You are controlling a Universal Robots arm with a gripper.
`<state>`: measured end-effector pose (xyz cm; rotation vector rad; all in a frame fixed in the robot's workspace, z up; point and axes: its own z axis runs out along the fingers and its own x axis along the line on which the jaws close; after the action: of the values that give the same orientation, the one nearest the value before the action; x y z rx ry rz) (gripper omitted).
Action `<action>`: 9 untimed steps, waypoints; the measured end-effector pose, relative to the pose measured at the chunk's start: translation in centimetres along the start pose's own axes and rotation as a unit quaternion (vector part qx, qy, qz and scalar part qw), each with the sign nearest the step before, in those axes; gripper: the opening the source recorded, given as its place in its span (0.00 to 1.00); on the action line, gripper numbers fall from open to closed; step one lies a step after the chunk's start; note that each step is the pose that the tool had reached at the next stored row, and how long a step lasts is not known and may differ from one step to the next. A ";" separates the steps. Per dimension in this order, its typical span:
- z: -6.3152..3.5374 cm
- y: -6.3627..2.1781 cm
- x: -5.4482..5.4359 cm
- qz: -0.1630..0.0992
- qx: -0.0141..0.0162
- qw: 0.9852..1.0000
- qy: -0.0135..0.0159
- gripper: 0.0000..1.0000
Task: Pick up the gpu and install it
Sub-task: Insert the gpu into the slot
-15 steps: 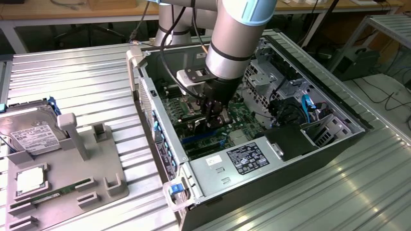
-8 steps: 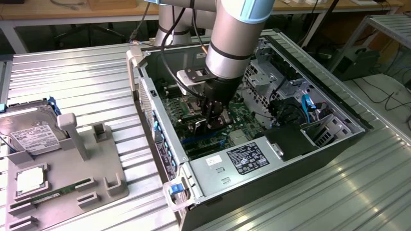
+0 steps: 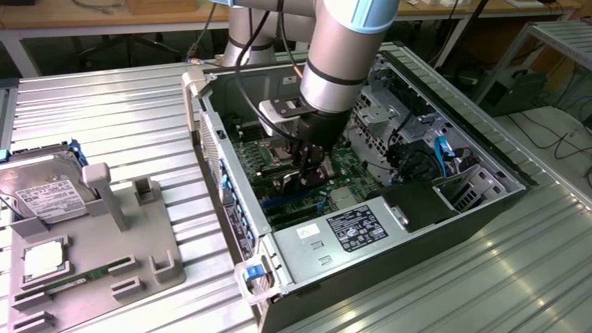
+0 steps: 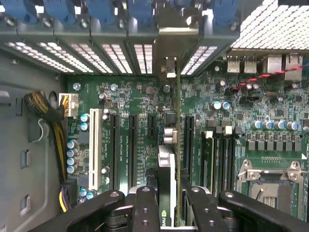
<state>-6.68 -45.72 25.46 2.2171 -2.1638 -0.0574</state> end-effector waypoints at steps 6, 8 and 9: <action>-0.01 -0.12 0.0 0.000 0.000 1.000 0.000 0.27; 0.00 -0.09 -0.1 0.001 0.000 1.000 0.000 0.27; 0.00 -0.04 -0.1 0.002 0.000 1.000 0.000 0.27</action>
<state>-6.65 -45.60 25.46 2.2123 -2.1688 -0.0576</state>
